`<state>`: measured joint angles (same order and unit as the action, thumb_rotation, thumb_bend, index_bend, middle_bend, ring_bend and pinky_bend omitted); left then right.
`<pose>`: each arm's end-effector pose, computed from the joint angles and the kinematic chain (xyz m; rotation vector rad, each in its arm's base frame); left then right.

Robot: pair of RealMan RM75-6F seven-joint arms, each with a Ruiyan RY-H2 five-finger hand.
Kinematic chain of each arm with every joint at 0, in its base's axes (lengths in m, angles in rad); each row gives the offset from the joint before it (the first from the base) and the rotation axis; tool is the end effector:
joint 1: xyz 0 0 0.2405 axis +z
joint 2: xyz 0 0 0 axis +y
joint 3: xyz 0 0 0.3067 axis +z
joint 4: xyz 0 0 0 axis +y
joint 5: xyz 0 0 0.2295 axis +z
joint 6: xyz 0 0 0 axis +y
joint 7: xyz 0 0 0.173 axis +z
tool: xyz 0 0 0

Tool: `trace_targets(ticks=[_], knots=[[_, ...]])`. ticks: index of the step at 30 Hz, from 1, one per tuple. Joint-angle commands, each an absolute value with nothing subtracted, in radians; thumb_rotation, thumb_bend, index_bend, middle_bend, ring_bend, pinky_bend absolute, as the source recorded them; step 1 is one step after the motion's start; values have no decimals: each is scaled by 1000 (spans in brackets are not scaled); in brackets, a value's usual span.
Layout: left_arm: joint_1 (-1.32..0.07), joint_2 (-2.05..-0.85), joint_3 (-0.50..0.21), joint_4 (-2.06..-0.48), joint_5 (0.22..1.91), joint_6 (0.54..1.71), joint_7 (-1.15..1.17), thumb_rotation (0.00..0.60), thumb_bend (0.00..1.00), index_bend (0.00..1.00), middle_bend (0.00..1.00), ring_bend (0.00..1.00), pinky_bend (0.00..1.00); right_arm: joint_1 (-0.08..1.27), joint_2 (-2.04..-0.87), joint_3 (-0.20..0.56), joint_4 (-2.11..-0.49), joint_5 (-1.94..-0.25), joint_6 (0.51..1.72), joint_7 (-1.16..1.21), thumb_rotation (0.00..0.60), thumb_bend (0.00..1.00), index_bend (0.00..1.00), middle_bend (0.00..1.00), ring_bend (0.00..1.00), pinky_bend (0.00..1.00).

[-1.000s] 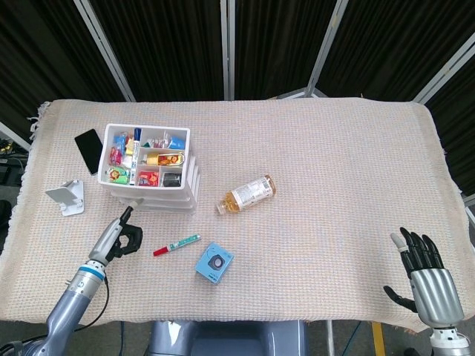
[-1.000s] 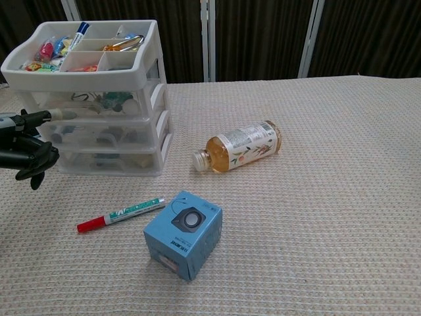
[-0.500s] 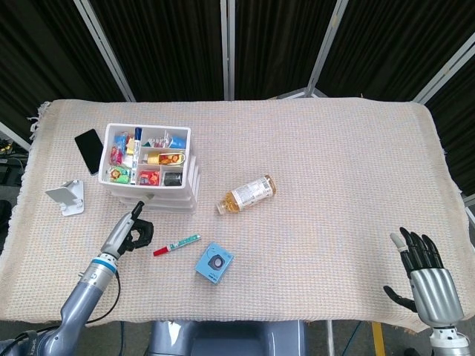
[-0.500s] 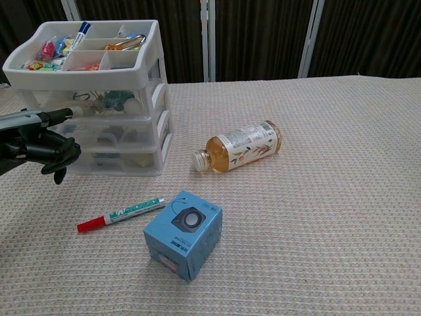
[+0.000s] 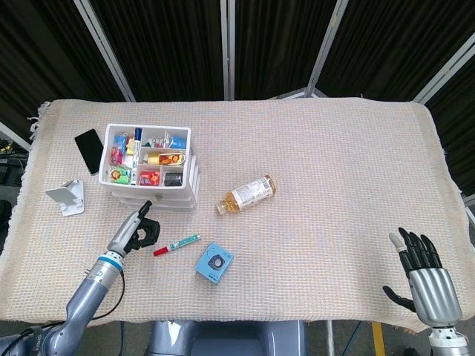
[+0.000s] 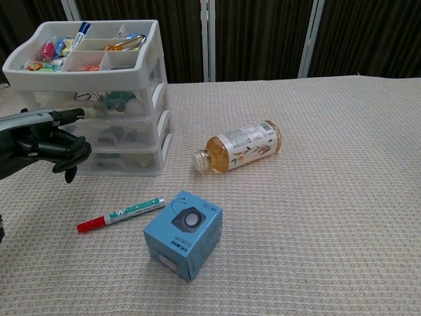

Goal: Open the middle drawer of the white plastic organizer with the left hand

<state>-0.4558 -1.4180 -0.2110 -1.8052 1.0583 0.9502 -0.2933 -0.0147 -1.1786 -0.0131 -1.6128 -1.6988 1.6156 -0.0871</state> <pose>-0.2214 0.3207 -0.0147 -1.2796 -1.9305 -1.2486 -0.3421 -0.1635 0.1398 1.4583 -0.8178 0.9676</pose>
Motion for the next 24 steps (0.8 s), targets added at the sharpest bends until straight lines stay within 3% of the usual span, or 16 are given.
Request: trace_targets(ticks=[1, 7, 15, 24], knots=[[-457, -1420, -211, -1804, 1063, 947, -301, 600, 777, 72, 776, 793, 615, -15, -1179, -13, -1613, -1699, 1616, -88, 600, 18, 0, 0, 0, 0], [-461, -1426, -211, -1791, 1088, 935, -332, 600, 777, 103, 776, 793, 615, -14, -1179, -13, -1613, -1699, 1615, -89, 600, 17, 0, 0, 0, 0], [-459, -1421, -205, -1795, 1118, 919, -374, 600, 777, 257, 776, 793, 615, -14, -1181, -13, -1612, -1697, 1613, -90, 600, 18, 0, 0, 0, 0], [-431, -1399, -170, -1797, 1183, 935, -419, 600, 778, 264, 776, 793, 615, -14, -1182, -15, -1611, -1700, 1613, -95, 600, 17, 0, 0, 0, 0]])
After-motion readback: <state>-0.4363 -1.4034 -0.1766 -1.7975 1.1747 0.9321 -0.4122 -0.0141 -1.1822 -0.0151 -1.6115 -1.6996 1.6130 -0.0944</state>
